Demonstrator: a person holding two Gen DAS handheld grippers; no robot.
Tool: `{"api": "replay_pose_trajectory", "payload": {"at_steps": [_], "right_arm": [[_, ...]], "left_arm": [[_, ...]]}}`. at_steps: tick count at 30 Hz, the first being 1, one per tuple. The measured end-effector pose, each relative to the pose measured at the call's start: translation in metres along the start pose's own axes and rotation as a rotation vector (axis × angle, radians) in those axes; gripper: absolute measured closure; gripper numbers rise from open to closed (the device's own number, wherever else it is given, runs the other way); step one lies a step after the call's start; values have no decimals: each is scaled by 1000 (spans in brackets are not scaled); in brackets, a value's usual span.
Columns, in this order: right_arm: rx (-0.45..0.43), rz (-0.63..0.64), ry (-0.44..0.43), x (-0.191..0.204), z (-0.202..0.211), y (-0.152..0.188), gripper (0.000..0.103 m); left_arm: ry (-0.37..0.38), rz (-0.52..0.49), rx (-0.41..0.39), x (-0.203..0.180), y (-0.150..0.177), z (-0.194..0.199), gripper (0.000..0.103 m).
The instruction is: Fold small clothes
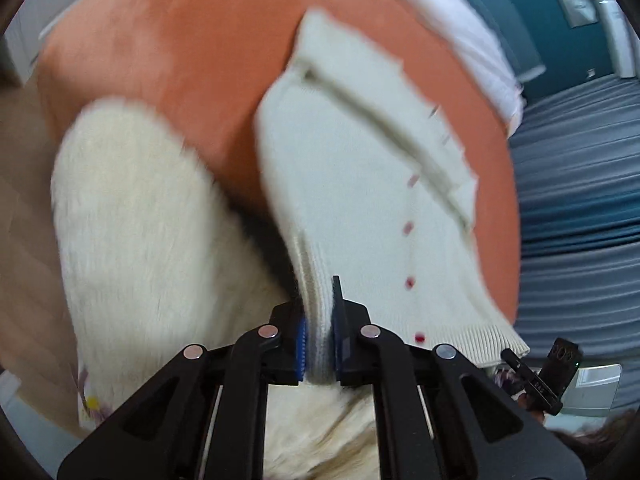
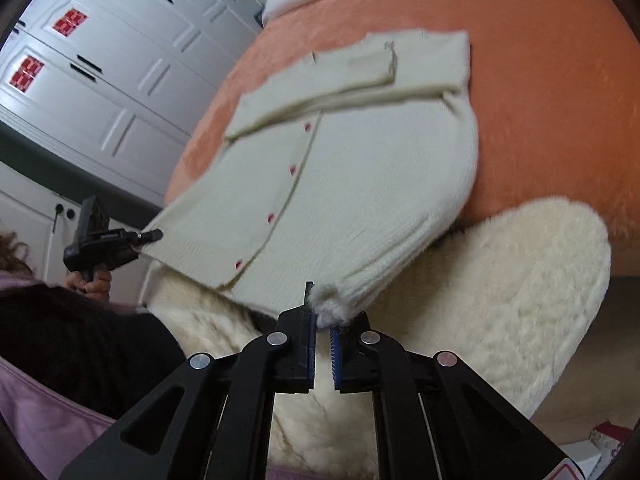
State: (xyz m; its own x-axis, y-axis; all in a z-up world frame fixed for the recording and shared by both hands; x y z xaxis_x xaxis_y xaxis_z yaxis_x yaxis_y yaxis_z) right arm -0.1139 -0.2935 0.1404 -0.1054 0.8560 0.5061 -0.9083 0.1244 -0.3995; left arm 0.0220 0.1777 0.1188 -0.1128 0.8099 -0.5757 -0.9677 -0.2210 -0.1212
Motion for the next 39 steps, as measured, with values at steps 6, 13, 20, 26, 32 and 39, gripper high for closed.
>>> {"api": "replay_pose_trajectory", "payload": {"at_steps": [6, 13, 20, 26, 32, 39], "right_arm": [[-378, -56, -50, -51, -25, -154, 96], [-481, -351, 101, -110, -104, -202, 64], [-358, -194, 309, -124, -131, -200, 34], [-230, -201, 337, -144, -180, -218, 31], [-297, -48, 214, -93, -149, -229, 94], [-581, -98, 159, -100, -62, -272, 95]], "left_arm": [[60, -177, -299, -63, -138, -11, 93], [-59, -65, -300, -41, -205, -106, 59], [-142, -164, -310, -31, -211, -118, 26], [-112, -54, -165, -12, -241, -165, 50], [-69, -133, -234, -38, -242, -128, 94], [-61, -210, -405, -89, -286, -63, 94]]}}
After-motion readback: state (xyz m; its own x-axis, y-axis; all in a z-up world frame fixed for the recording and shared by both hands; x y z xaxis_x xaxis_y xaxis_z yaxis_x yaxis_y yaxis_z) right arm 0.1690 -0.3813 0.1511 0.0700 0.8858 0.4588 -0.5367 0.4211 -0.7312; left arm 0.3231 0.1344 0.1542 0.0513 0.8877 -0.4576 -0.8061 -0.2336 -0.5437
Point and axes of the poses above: each gripper's, at about its wrist camera, not at the fingertips, and z roughly against the way its jaws point, x to its left, y to its underside, the point moved 2 cm from there along -z, roughly the way its jaws point, and after that the axes turned 4 degrees about x, right-handed, at the moved point
